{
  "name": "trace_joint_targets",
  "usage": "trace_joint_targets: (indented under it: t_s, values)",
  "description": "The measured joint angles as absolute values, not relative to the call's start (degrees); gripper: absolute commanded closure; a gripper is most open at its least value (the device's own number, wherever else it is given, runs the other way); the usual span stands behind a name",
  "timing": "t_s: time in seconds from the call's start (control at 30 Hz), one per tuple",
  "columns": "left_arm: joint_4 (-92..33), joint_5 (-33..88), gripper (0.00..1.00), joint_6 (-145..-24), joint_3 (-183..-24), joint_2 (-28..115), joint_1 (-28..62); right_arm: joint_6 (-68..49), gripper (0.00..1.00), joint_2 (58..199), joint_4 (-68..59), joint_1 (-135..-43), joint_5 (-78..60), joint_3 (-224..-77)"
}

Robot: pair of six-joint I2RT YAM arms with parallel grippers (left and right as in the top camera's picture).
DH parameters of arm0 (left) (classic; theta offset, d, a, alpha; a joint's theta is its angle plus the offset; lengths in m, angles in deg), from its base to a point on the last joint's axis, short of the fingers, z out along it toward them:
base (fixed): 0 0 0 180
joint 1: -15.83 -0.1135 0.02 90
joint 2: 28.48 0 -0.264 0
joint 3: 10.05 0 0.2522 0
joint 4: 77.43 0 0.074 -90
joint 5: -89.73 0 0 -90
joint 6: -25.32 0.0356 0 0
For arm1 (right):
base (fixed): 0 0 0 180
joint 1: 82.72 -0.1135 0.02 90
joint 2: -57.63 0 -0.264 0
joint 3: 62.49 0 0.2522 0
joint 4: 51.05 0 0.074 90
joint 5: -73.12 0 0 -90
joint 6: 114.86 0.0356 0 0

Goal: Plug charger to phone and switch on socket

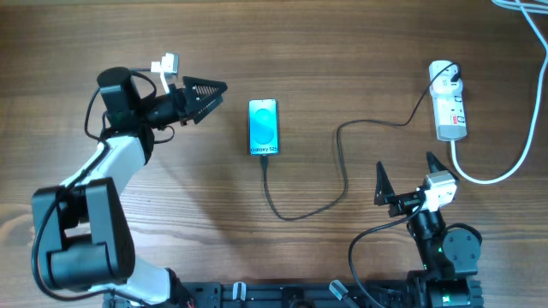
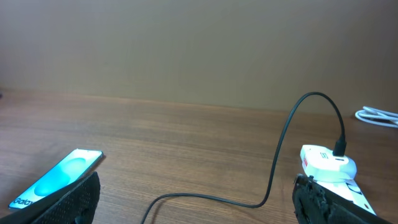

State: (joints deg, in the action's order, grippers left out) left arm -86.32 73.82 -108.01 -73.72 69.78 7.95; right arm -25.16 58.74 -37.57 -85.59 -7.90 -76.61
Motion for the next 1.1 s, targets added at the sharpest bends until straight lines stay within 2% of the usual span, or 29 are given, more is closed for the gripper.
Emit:
trace_joint_targets:
  t_s: [0.1,0.17,0.2,0.33,0.43,0.57,0.73,0.87,1.1]
  values:
    - [-86.3,67.8,0.0,-106.6,-73.7,65.9,7.9,-25.2,0.0,58.7,-37.6,-85.6,-7.9,-76.6]
    - [-86.0,63.2,0.0,-101.1,-73.7,64.0,8.5,-25.2,0.0,58.7,-37.6,-85.6,-7.9,-76.6]
    - [-84.5,57.6,0.0,-94.8,-73.7,62.4,10.2,-25.2,0.0,58.7,-37.6,-85.6,-7.9,-76.6]
    - [-78.1,39.0,0.0,-84.0,-73.9,58.8,17.4,-25.2,0.0,58.7,-37.6,-85.6,-7.9,-76.6]
    - [-74.3,26.6,0.0,-81.4,-73.9,56.1,20.3,-25.2,0.0,58.7,-37.6,-85.6,-7.9,-76.6]
    - [-77.4,13.2,0.0,-82.3,-68.4,50.8,20.2,-25.2,0.0,58.6,-37.6,-85.6,-7.9,-76.6]
    - [-88.8,7.0,0.0,-87.4,-47.7,41.3,15.0,-25.1,0.0,58.5,-37.6,-85.6,-7.9,-76.6]
    - [-90.4,5.0,0.0,-89.8,-34.3,30.9,11.1,-25.2,0.0,58.4,-37.6,-85.6,-7.9,-76.6]
    - [-88.1,1.0,0.0,-94.1,-24.6,17.8,10.9,-25.2,0.0,58.4,-37.6,-85.6,-7.9,-76.6]
